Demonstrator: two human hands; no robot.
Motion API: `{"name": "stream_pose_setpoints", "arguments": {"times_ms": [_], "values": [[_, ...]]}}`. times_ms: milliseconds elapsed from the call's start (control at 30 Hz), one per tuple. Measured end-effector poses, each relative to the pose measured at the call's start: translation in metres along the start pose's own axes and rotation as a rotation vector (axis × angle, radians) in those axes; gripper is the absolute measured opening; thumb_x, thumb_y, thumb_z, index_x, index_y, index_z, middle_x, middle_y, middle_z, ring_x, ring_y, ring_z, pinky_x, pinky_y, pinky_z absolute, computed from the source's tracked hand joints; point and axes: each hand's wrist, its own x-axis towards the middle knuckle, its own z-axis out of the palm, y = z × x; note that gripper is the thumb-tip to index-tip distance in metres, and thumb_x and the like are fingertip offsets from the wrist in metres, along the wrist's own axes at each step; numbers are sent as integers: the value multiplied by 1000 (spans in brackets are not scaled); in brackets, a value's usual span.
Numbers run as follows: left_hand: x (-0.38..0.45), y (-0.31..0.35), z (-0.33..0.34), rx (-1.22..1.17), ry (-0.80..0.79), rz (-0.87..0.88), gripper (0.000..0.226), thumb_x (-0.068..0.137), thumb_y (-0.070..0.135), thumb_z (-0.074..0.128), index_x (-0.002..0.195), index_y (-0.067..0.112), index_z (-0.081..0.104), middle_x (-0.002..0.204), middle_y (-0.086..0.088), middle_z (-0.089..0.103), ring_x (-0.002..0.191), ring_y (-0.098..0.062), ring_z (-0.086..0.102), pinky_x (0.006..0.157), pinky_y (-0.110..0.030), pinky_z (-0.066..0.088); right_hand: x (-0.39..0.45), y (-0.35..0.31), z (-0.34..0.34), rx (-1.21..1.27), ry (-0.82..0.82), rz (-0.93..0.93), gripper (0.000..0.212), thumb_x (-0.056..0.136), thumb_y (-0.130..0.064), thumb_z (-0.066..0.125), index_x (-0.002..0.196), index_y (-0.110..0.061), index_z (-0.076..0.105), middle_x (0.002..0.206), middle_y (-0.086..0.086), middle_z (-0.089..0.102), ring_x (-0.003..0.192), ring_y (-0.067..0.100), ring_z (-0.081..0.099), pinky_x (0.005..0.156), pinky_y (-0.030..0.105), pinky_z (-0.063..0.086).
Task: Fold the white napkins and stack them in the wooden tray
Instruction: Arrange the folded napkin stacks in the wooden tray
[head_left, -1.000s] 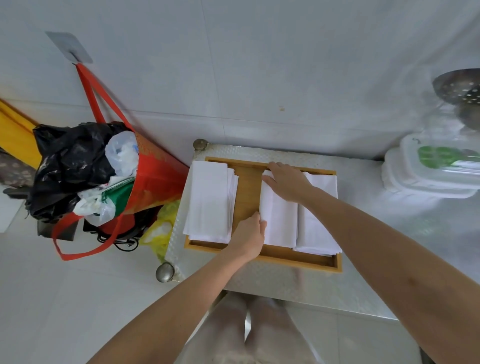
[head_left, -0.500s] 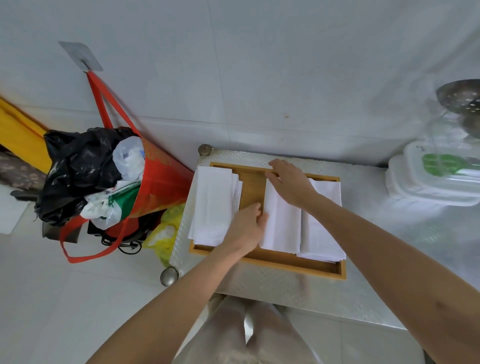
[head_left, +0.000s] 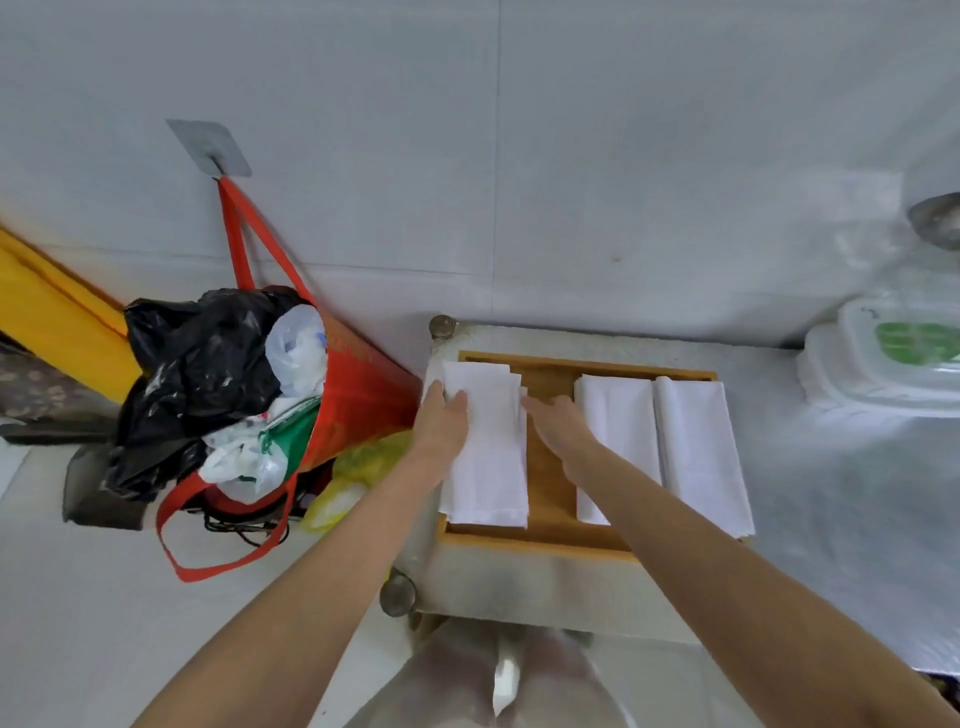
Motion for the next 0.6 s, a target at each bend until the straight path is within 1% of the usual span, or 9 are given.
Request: {"name": "stream_pose_setpoints", "arguments": {"times_ms": [33, 100, 167, 233, 333, 433, 467, 533, 600], "values": [[2, -2, 1, 38, -21, 4, 39, 102, 19, 37, 139, 6, 39, 130, -14, 53, 112, -26, 53, 90, -31, 44, 2, 0, 4, 44, 28, 37, 54, 96, -45, 48, 135, -8, 41, 118, 4, 56, 108, 23, 53, 88, 34, 41], [5, -5, 2, 86, -52, 27, 36, 102, 14, 35, 137, 8, 40, 127, -13, 54, 105, -22, 53, 80, -27, 41, 4, -1, 10, 112, 77, 117, 57, 91, -49, 56, 131, -9, 46, 112, 3, 55, 101, 22, 52, 84, 34, 42], [6, -7, 0, 103, -75, 56, 37, 102, 12, 33, 138, 9, 40, 131, -10, 53, 113, -22, 53, 87, -26, 44, 3, -2, 16, 107, 100, 182, 56, 86, -51, 61, 122, -10, 49, 104, 1, 54, 94, 20, 51, 77, 33, 39], [6, -10, -1, 135, -94, 75, 39, 103, 14, 33, 142, 11, 38, 137, -7, 51, 122, -25, 51, 102, -35, 44, 4, 1, 21, 123, 104, 218, 52, 83, -51, 66, 114, -14, 47, 95, -1, 53, 86, 17, 51, 77, 34, 39], [7, -12, -2, 142, -111, 111, 40, 103, 16, 34, 143, 14, 37, 139, -5, 51, 124, -24, 50, 105, -41, 43, 2, 4, 24, 202, 97, 265, 44, 82, -45, 70, 100, -17, 42, 84, -4, 49, 73, 14, 48, 74, 34, 42], [5, -11, 2, 129, -154, 98, 43, 104, 18, 33, 146, 14, 32, 142, -5, 47, 128, -24, 47, 107, -40, 41, 0, 7, 24, 247, 84, 264, 33, 81, -41, 72, 90, -18, 48, 88, -2, 55, 76, 16, 53, 63, 30, 44], [5, -8, 4, 125, -163, 75, 43, 104, 19, 32, 147, 13, 30, 143, -7, 45, 129, -25, 45, 107, -40, 40, 0, 8, 24, 239, 78, 253, 33, 81, -40, 71, 94, -18, 50, 92, 0, 58, 79, 17, 55, 64, 31, 46], [5, -5, 9, 111, -176, 26, 45, 105, 20, 30, 149, 13, 24, 146, -8, 41, 131, -27, 43, 108, -40, 39, 0, 10, 24, 214, 70, 223, 44, 82, -39, 70, 113, -16, 48, 106, 3, 60, 91, 22, 59, 75, 36, 51], [4, -3, 14, 77, -187, -6, 49, 105, 21, 29, 152, 17, 17, 150, -6, 35, 135, -26, 39, 109, -36, 37, -1, 11, 24, 205, 64, 203, 52, 82, -37, 70, 121, -17, 43, 111, 4, 59, 94, 23, 60, 71, 35, 52]]}}
